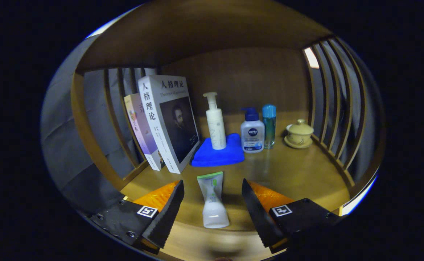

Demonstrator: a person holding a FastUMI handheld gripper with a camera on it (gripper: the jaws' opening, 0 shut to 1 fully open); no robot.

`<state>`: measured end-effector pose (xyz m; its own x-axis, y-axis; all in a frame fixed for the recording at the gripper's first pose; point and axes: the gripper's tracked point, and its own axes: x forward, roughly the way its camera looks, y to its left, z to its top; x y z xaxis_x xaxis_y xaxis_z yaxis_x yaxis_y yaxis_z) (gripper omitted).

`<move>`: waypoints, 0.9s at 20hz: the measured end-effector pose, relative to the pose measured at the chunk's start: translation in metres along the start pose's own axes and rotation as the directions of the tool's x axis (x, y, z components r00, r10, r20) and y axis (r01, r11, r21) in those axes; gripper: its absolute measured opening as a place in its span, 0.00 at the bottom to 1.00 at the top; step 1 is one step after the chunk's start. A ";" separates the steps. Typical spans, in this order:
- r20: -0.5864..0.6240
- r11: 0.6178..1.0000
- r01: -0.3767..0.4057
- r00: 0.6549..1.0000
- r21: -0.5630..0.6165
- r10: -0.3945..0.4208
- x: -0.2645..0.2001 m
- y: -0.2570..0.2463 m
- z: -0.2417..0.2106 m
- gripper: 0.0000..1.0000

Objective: Pull open the drawer, take out the items inside it, and place them on the countertop above the cabinet.

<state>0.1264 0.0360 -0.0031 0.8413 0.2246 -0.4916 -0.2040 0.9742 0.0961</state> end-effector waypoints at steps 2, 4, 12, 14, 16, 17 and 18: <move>0.044 1.000 0.002 0.999 -0.029 0.000 -0.019 0.005 -0.001 0.98; 0.093 0.998 0.019 0.996 -0.053 -0.014 -0.040 0.007 -0.003 0.98; 0.231 0.994 0.070 0.972 -0.085 -0.048 -0.108 0.025 -0.036 0.98; 0.262 0.991 0.086 0.963 -0.098 -0.058 -0.122 0.028 -0.045 0.98; 0.286 0.990 0.098 0.956 -0.101 -0.065 -0.136 0.032 -0.057 0.98; 0.294 0.990 0.098 0.954 -0.101 -0.065 -0.142 0.035 -0.065 0.98; 0.303 0.989 0.105 0.951 -0.102 -0.070 -0.147 0.037 -0.072 0.98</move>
<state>-0.0408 0.0371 0.0105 0.9654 0.1516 -0.2122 -0.1645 0.9854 -0.0446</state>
